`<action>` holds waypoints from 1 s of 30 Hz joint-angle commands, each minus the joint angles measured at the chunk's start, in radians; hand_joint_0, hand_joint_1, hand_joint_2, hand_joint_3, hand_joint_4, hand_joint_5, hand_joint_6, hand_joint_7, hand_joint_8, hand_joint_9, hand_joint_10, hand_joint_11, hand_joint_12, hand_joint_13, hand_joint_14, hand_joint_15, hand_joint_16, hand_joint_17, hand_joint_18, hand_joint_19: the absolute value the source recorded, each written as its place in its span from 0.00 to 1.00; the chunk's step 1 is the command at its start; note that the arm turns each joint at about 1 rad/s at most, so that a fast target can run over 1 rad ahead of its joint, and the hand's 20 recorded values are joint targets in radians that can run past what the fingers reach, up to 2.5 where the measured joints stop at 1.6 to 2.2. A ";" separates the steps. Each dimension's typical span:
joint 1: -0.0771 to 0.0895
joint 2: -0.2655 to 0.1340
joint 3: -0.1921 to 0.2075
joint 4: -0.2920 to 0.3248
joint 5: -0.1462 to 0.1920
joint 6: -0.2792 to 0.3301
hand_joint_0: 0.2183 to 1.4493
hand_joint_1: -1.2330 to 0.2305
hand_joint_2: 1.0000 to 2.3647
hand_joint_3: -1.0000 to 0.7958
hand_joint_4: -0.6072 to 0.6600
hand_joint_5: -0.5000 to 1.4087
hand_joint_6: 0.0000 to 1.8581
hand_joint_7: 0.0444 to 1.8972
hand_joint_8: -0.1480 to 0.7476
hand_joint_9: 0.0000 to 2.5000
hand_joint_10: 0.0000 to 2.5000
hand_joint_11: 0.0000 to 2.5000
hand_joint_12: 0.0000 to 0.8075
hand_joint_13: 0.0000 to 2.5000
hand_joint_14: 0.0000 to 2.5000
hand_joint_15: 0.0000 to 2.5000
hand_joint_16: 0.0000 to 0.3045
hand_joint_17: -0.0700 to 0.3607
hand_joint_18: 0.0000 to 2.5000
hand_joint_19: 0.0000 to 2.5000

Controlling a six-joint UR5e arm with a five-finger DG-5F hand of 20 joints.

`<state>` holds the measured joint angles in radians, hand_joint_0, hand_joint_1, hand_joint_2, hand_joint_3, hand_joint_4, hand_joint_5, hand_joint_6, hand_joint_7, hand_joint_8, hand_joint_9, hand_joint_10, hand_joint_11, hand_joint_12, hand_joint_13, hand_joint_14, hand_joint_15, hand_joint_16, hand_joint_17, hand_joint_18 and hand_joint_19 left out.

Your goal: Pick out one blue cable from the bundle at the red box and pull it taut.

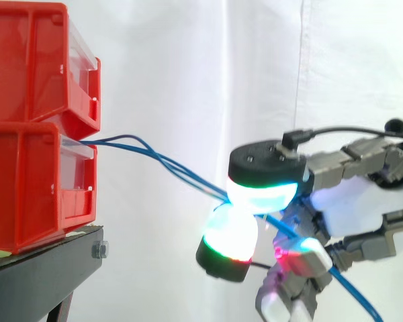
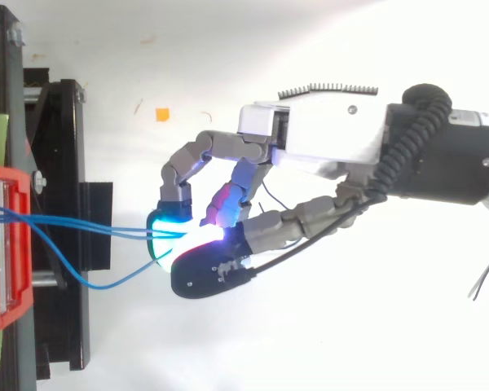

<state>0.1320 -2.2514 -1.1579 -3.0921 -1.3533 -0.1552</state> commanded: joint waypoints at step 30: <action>-0.009 0.018 0.015 0.026 0.003 -0.024 0.26 0.48 0.00 0.28 0.56 0.19 0.47 0.43 0.52 0.48 0.01 0.31 0.46 0.36 0.01 0.16 0.16 0.42 0.32 0.20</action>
<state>0.1236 -2.2335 -1.1429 -3.0582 -1.3490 -0.1819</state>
